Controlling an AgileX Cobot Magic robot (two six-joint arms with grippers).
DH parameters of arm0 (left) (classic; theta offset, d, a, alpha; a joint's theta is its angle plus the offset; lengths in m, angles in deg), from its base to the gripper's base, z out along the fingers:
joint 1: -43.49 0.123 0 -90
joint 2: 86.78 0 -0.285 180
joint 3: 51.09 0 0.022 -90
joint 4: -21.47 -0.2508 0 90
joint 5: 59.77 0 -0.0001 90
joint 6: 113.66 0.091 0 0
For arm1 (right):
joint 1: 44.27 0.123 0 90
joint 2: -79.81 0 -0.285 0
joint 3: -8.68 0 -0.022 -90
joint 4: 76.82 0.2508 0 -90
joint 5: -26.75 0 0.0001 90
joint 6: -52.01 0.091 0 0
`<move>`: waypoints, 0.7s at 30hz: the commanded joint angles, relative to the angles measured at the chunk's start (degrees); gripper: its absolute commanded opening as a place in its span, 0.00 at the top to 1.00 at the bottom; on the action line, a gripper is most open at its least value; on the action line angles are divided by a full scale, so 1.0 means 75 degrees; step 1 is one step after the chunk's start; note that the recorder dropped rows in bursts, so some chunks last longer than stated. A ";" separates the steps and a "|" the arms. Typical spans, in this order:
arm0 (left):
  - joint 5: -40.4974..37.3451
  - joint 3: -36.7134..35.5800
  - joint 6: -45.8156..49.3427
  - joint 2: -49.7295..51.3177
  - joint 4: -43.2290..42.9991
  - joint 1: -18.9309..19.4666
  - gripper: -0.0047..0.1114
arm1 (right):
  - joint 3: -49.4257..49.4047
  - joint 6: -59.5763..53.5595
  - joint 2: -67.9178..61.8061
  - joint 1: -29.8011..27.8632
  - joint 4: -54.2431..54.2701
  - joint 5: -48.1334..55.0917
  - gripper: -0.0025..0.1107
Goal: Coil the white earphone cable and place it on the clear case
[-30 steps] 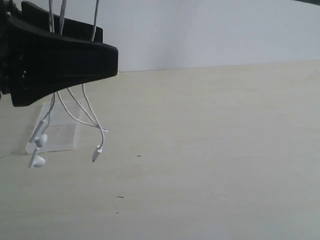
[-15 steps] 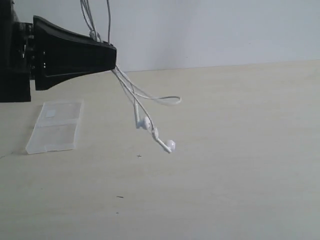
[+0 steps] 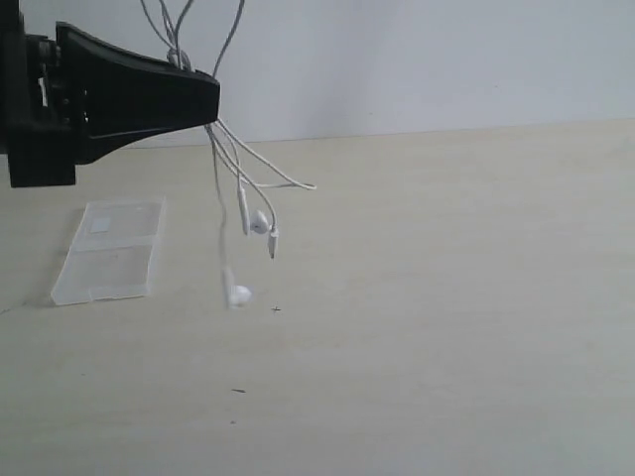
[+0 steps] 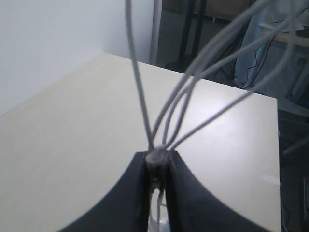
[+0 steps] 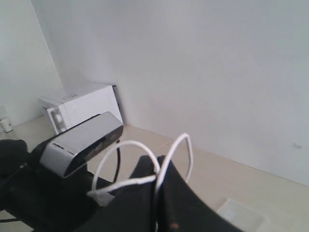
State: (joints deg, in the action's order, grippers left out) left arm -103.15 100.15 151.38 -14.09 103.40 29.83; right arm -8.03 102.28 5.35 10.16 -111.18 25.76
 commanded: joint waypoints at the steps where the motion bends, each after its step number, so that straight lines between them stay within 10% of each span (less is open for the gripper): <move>1: 0.0426 0.0019 -0.0014 -0.0259 -0.0076 -0.0038 0.96 | -0.0009 -0.0280 0.0285 0.0020 -0.0083 0.1321 0.98; 21: 0.0979 0.0019 -0.0199 -0.0779 0.0220 -0.0038 0.96 | -0.0022 -0.1949 -0.0230 0.0020 0.2343 0.3185 0.98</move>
State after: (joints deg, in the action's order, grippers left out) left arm -95.85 100.15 150.30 -19.34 103.76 29.83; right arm -8.03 91.35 5.15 10.29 -97.10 50.44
